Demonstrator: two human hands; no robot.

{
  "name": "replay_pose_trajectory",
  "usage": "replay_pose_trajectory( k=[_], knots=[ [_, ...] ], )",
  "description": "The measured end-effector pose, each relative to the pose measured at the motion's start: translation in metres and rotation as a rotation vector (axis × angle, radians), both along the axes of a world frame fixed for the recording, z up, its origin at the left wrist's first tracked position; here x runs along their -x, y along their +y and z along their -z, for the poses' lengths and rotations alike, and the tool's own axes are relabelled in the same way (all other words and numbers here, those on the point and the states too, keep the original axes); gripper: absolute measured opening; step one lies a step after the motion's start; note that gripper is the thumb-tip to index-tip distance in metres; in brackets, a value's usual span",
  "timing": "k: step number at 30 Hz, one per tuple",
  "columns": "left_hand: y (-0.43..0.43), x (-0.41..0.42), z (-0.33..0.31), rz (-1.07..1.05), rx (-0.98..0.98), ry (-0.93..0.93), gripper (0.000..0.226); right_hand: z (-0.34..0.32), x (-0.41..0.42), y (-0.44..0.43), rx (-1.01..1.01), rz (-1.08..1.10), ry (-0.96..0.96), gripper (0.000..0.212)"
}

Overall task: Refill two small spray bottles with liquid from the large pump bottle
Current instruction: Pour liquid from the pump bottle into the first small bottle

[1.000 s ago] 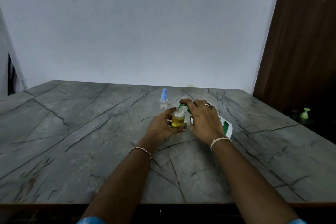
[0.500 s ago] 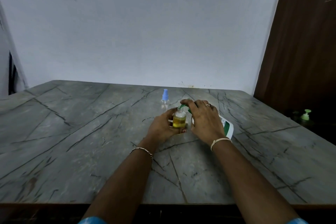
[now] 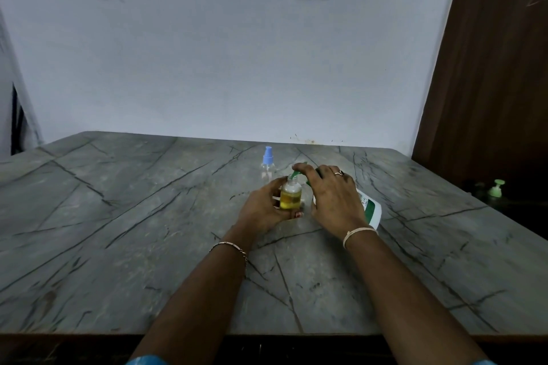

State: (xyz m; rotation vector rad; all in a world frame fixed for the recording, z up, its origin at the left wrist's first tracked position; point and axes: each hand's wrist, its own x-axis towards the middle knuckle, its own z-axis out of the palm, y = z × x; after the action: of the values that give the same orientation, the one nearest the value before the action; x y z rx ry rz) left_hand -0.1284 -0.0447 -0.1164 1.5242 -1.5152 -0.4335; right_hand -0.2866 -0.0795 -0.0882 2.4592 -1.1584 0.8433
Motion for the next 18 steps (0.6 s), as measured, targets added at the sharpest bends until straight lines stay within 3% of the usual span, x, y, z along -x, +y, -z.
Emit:
replay_pose_trajectory(
  k=[12,18],
  knots=[
    [0.0010,0.0003,-0.0006,0.009,-0.002,0.017,0.087,0.0034,0.0040,-0.0024,-0.006,0.010,0.026,0.088],
    [0.0000,-0.0007,0.0003,-0.001,0.008,-0.008,0.085,-0.0025,-0.0045,0.0013,-0.055,-0.026,-0.054,0.073]
  ],
)
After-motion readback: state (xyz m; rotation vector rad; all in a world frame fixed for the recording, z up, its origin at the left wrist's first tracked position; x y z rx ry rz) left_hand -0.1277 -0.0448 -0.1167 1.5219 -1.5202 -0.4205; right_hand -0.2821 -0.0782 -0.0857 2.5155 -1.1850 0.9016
